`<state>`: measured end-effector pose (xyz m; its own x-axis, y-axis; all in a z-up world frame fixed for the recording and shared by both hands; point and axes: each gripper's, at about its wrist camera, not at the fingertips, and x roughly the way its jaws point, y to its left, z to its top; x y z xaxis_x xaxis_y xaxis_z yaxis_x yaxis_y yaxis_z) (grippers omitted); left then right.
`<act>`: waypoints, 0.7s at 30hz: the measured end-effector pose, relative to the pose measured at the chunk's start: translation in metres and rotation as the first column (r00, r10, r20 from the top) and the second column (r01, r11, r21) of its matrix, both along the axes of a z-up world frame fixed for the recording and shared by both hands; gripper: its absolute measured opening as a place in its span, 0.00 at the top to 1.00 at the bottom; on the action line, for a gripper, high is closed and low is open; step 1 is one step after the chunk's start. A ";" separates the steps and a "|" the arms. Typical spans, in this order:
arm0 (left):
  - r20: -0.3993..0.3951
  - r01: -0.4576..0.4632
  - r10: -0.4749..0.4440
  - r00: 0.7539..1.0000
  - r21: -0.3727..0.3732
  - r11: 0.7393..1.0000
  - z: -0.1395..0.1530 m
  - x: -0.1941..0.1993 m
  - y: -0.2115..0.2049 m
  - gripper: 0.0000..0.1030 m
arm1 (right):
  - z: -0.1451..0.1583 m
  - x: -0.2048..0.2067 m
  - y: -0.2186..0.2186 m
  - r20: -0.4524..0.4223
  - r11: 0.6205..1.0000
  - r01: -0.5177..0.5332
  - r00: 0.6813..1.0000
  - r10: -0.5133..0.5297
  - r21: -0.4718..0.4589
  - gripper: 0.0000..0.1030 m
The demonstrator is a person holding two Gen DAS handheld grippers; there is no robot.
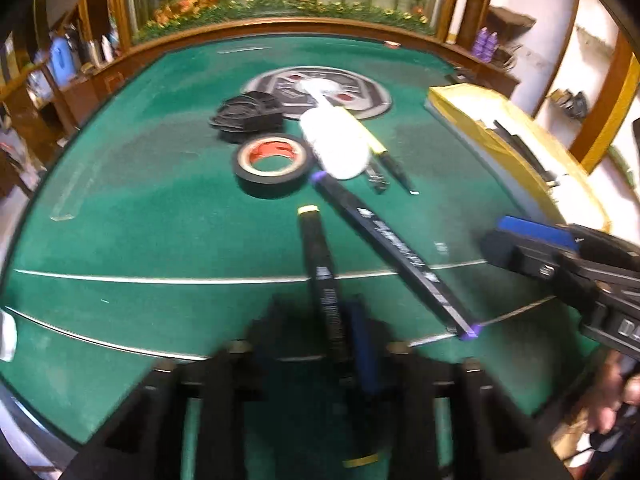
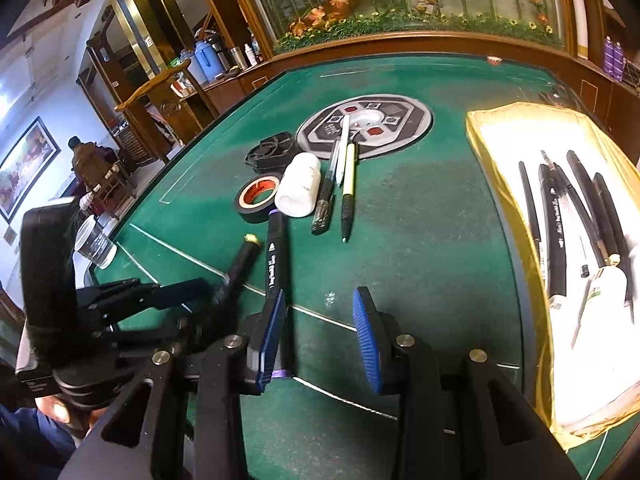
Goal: Organize rigid objects
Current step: 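Grasp a purple-capped black marker with each tool from the pile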
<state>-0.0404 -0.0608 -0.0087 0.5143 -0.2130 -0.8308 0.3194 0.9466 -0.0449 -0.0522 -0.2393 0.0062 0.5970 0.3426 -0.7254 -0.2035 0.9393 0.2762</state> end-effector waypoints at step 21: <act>0.049 -0.073 0.074 0.996 -0.035 0.997 -0.002 0.012 0.030 0.85 | -0.023 0.024 0.046 -0.037 0.989 -0.091 0.995 0.087 -0.115 0.86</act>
